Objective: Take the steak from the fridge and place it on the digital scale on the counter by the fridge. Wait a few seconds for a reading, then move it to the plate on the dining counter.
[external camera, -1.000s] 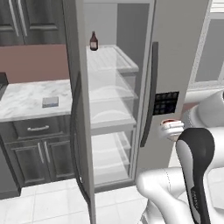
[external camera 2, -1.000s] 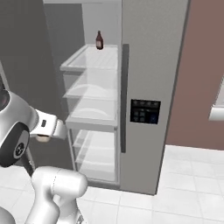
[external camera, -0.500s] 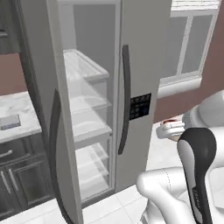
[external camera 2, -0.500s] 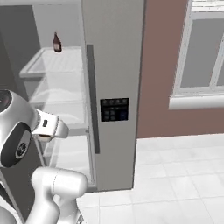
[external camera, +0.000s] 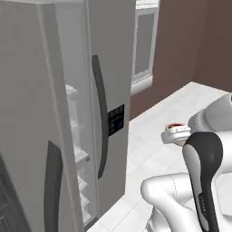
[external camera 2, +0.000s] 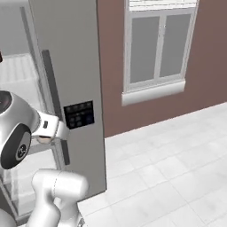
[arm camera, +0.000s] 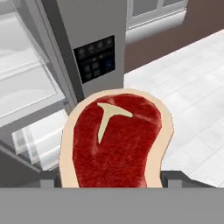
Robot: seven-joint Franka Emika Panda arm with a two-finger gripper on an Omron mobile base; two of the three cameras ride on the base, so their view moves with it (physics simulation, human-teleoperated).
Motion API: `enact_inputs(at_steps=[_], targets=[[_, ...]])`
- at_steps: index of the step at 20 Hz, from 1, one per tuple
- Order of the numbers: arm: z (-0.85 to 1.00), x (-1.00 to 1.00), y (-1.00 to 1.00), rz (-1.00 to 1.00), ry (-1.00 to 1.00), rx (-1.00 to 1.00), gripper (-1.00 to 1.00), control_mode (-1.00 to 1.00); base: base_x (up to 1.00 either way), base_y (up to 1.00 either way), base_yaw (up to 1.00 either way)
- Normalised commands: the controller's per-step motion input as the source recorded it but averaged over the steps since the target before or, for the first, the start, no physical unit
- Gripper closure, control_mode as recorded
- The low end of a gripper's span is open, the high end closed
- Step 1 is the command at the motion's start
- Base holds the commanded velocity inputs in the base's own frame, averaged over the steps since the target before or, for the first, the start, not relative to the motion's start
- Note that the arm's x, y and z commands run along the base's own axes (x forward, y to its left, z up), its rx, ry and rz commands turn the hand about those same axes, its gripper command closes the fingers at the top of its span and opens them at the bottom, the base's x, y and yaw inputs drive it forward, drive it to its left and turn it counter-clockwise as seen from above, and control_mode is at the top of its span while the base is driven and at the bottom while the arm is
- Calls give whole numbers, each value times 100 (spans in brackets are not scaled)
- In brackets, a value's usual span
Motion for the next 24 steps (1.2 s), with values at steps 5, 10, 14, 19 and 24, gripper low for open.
enact_inputs(at_steps=[5, 10, 14, 19, 24], targets=[[0, 0, 0, 0, 0, 0, 100, 100, -14, 38, -72], [0, 0, 0, 0, 0, 0, 100, 100, -62, 43, -70], [0, 0, 0, 0, 0, 0, 100, 100, -91, 46, -63], [0, 0, 0, 0, 0, 0, 100, 100, -100, 40, -57], [0, 0, 0, 0, 0, 0, 100, 100, -100, 9, -48]])
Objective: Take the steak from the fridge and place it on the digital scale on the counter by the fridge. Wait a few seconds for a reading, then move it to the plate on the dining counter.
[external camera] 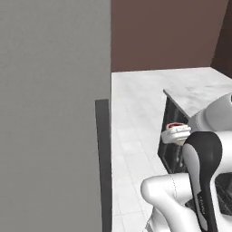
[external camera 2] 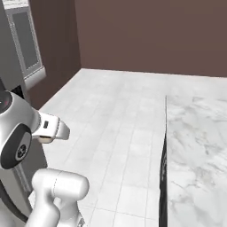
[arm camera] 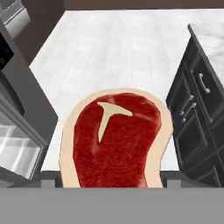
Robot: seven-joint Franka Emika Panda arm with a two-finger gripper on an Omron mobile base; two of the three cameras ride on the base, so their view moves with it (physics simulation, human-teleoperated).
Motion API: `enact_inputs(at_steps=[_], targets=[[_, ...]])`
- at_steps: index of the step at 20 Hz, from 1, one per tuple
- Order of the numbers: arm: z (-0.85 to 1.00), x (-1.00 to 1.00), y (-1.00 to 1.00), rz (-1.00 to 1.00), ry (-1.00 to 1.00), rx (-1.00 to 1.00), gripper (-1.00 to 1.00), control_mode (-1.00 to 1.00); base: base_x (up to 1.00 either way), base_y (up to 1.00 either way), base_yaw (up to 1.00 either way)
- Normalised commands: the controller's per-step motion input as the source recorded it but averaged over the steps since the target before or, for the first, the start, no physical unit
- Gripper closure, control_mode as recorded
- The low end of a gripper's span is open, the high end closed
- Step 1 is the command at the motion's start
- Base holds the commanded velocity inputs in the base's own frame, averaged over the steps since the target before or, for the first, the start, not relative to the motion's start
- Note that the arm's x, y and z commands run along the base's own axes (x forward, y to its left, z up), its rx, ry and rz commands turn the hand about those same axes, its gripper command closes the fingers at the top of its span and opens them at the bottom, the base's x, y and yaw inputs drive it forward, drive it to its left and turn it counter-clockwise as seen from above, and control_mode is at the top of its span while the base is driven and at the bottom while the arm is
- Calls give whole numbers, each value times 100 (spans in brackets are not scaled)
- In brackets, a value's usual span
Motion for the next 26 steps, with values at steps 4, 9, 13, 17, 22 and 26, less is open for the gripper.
enact_inputs(at_steps=[4, 9, 13, 17, 22, 26], targets=[[0, 0, 0, 0, 0, 0, 100, 100, -100, 2, -37], [0, 0, 0, 0, 0, 0, 100, 100, -100, 7, -25], [0, 0, 0, 0, 0, 0, 100, 100, -100, 10, -7], [0, 0, 0, 0, 0, 0, 100, 100, -100, 28, 16], [0, 0, 0, 0, 0, 0, 100, 100, -70, 40, 51], [0, 0, 0, 0, 0, 0, 100, 100, -25, 39, 72]])
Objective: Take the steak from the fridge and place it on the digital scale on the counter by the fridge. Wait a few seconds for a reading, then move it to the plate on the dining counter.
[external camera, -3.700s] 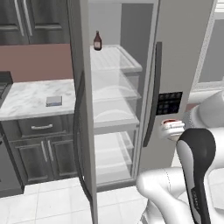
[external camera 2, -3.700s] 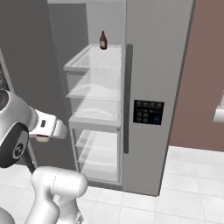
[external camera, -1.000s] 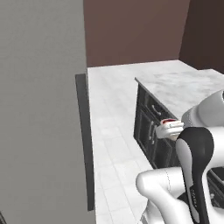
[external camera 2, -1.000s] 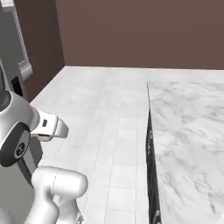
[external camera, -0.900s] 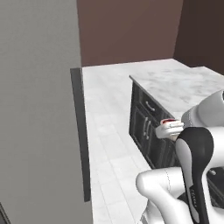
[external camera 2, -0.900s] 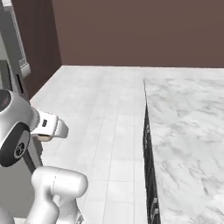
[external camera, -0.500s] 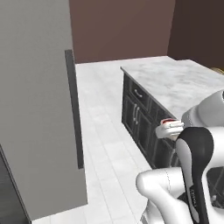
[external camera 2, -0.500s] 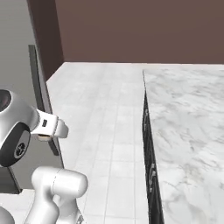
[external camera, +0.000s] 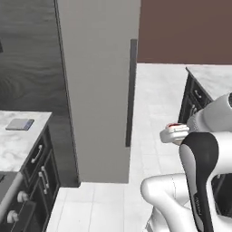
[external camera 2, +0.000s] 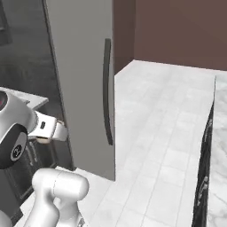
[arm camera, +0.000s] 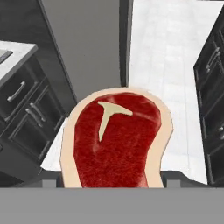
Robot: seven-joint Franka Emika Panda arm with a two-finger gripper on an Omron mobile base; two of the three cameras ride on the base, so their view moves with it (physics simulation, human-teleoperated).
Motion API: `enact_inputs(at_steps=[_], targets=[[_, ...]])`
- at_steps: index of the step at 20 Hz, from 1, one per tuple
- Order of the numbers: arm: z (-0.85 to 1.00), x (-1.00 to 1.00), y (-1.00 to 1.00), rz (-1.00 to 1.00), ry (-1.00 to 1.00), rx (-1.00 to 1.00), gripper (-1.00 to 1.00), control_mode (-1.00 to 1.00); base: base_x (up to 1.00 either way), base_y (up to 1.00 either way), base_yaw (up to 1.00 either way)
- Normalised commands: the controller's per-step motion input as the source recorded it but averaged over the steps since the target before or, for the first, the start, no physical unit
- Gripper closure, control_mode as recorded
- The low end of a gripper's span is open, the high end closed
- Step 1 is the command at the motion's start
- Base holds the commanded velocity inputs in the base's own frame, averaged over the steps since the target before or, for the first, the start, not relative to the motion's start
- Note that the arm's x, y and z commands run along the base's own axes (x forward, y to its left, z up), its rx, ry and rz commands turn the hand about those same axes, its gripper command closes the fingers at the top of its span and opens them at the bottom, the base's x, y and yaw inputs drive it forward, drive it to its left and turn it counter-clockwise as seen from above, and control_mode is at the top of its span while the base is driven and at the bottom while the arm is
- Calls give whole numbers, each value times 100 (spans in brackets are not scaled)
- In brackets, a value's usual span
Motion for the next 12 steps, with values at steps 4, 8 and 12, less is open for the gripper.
enact_inputs(at_steps=[4, 8, 12], targets=[[0, 0, 0, 0, 0, 0, 100, 100, -2, 23, 79], [0, 0, 0, 0, 0, 0, 100, 100, 4, 13, 82], [0, 0, 0, 0, 0, 0, 100, 100, 25, 1, 79]])
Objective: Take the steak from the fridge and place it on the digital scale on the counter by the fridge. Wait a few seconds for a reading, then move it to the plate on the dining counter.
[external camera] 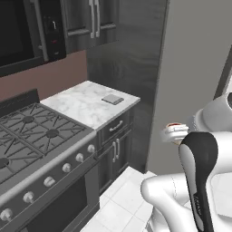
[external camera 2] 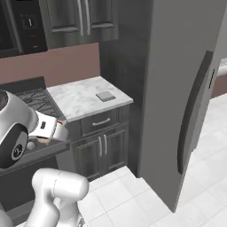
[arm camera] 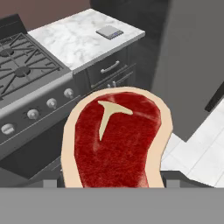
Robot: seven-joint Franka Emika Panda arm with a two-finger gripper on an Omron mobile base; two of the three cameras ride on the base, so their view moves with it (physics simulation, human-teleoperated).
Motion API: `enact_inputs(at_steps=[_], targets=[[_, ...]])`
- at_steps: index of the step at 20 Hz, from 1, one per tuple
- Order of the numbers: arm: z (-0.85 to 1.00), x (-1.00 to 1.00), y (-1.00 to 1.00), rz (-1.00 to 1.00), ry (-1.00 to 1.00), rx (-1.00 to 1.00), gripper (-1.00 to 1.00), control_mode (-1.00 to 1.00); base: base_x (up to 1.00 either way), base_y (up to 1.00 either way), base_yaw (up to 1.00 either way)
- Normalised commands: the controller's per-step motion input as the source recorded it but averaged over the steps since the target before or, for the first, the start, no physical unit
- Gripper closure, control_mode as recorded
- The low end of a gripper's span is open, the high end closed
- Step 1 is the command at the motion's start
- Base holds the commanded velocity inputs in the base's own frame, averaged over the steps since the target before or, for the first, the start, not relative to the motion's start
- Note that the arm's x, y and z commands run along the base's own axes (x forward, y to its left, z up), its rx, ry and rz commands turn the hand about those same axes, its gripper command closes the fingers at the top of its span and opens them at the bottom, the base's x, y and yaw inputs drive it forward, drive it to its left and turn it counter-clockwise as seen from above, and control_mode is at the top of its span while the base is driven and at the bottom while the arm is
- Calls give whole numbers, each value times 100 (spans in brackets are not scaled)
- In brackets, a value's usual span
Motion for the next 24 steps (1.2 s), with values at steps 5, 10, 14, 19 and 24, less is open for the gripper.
enact_inputs(at_steps=[5, 10, 14, 19, 24], targets=[[0, 0, 0, 0, 0, 0, 100, 100, 32, -14, 66], [0, 0, 0, 0, 0, 0, 100, 100, 15, -41, 28], [0, 0, 0, 0, 0, 0, 100, 100, 17, -54, 17], [0, 0, 0, 0, 0, 0, 100, 100, 37, -45, 18], [0, 0, 0, 0, 0, 0, 100, 100, 53, -31, 24]])
